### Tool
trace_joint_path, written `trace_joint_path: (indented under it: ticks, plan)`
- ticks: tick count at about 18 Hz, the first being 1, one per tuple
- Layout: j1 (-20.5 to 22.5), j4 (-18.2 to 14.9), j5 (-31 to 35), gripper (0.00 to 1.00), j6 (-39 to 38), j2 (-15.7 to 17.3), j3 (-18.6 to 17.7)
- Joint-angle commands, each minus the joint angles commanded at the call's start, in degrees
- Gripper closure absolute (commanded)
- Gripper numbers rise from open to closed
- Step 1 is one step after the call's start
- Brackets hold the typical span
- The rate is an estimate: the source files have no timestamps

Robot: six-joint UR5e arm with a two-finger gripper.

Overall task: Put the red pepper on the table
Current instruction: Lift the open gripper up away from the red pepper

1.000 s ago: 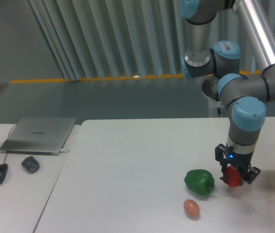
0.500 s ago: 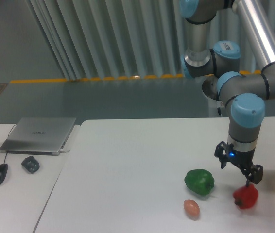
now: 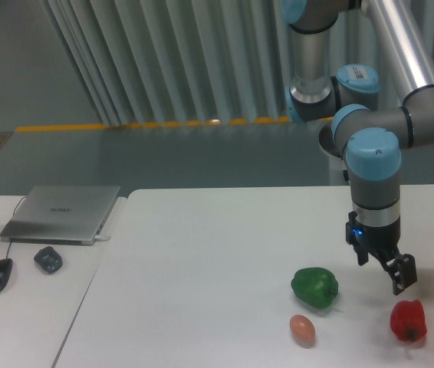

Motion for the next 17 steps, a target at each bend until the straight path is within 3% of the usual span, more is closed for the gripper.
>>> trace_joint_path:
  ticks: [4, 7, 13, 17]
  plan:
    - [0.96, -2.64, 0.99, 0.00, 2.32, 0.79, 0.97]
    - [1.40, -2.90, 0.37, 0.00, 8.55, 1.76, 0.97]
    - [2.29, -7.55, -0.42, 0.00, 8.21, 1.76, 3.25]
    - [2.20, -7.65, -0.42, 0.00, 8.21, 1.85, 2.90]
